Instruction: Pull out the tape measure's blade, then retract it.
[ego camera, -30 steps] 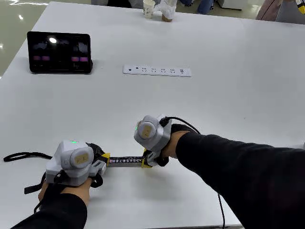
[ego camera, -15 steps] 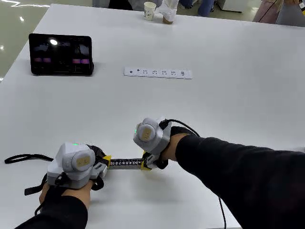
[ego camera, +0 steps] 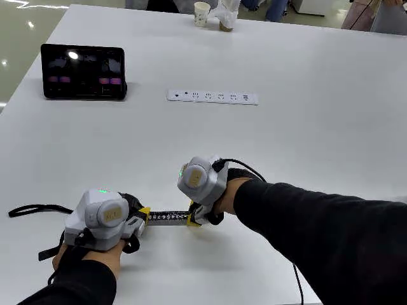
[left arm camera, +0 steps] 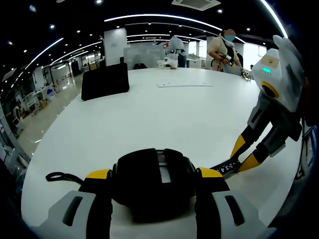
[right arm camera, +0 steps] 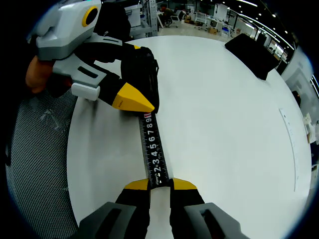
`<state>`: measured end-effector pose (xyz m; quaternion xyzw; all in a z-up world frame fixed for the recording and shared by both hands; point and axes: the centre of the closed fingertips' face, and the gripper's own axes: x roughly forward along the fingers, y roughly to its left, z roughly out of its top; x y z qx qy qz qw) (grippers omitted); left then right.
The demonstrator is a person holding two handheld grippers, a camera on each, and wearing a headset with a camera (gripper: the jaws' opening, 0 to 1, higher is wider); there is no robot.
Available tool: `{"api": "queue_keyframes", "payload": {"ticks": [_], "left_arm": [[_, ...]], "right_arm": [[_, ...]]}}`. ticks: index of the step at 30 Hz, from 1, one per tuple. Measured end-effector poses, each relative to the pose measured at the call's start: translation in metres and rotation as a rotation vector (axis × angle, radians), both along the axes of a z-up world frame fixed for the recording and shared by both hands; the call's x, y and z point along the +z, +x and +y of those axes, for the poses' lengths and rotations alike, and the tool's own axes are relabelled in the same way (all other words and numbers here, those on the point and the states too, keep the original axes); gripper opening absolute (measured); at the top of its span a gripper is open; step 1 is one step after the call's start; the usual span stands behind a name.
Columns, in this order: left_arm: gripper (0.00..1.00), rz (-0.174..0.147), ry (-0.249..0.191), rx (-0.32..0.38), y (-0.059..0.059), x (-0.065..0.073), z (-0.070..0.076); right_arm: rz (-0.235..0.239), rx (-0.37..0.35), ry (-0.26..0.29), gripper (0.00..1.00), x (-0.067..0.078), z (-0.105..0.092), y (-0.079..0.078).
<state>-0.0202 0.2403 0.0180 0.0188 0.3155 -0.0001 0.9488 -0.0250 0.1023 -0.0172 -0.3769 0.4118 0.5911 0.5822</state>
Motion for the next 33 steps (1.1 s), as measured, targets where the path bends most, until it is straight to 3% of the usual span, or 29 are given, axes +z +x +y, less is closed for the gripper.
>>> {"api": "queue_keyframes", "payload": {"ticks": [33], "left_arm": [[0.62,0.011,-0.017,0.008,-0.001,0.000,0.001]], "right_arm": [[0.009,0.034,0.053,0.11,0.002,0.015,-0.001]]}}
